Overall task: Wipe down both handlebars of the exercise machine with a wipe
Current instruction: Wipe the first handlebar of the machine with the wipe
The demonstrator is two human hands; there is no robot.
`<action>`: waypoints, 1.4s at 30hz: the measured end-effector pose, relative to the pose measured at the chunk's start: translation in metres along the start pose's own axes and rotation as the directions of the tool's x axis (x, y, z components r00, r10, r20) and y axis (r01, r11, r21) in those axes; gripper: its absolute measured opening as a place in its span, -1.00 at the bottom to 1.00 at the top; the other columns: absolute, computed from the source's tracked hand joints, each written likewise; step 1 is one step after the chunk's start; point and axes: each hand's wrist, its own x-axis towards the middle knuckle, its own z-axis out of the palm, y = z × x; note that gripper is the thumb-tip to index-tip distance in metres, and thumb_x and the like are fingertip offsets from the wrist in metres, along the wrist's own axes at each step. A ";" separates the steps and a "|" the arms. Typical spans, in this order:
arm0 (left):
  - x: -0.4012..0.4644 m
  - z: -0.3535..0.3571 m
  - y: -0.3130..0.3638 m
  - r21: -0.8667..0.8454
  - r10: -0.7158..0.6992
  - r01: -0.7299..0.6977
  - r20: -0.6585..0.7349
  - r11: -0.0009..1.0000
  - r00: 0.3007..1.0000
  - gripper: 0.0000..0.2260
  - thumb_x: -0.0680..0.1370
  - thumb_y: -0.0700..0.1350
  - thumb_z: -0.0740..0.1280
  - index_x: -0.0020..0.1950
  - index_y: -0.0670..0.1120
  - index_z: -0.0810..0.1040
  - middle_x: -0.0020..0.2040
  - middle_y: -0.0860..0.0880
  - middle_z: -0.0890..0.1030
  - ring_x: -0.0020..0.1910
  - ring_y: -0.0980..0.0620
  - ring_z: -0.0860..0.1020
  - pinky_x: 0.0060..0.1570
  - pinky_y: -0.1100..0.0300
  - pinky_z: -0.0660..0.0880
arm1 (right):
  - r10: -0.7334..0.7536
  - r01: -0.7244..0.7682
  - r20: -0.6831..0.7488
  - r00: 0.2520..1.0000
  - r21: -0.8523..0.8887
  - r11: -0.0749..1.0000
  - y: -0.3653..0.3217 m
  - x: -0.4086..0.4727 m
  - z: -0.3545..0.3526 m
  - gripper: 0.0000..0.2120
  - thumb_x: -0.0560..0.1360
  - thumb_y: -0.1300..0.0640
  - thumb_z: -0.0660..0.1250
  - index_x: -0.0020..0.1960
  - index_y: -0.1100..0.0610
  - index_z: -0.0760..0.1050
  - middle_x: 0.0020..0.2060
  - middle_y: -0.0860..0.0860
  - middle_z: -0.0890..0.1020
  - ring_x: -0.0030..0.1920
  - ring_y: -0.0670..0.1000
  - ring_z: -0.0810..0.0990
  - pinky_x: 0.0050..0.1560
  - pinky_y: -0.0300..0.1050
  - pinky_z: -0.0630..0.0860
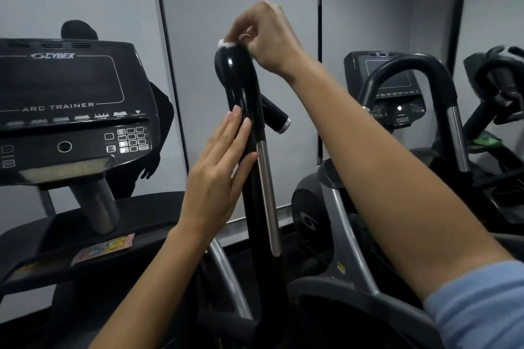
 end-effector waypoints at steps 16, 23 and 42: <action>0.000 -0.001 -0.004 -0.048 0.026 -0.026 -0.005 0.998 1.000 -0.59 0.59 -0.09 0.20 0.39 -0.26 0.31 0.42 -0.15 0.28 0.45 -0.04 0.23 0.43 0.12 0.20 | 0.151 -0.150 0.029 0.988 0.388 0.909 0.032 0.011 0.021 -0.85 0.42 0.43 0.31 -0.13 0.29 0.63 -0.35 -0.02 0.61 -0.41 -0.21 0.54 -0.38 -0.38 0.43; 0.000 -0.001 -0.004 -0.060 0.015 -0.016 -0.013 0.998 1.000 -0.58 0.58 -0.09 0.22 0.38 -0.26 0.32 0.42 -0.13 0.28 0.45 -0.02 0.23 0.43 0.17 0.18 | 0.306 -0.305 0.043 0.951 0.288 0.908 0.056 0.015 0.048 -0.79 0.44 0.38 0.35 -0.29 0.12 0.56 -0.37 -0.02 0.58 -0.39 -0.13 0.53 -0.41 -0.38 0.43; 0.000 0.003 -0.005 -0.138 -0.004 -0.001 -0.036 0.990 0.999 -0.58 0.57 -0.11 0.23 0.37 -0.28 0.31 0.41 -0.13 0.28 0.45 -0.01 0.22 0.43 0.19 0.16 | 0.268 -0.270 -0.037 0.963 -0.102 0.957 0.103 -0.053 0.059 -0.78 0.48 0.34 0.18 -0.08 0.22 0.60 -0.10 0.17 0.64 -0.07 0.15 0.59 -0.01 0.08 0.55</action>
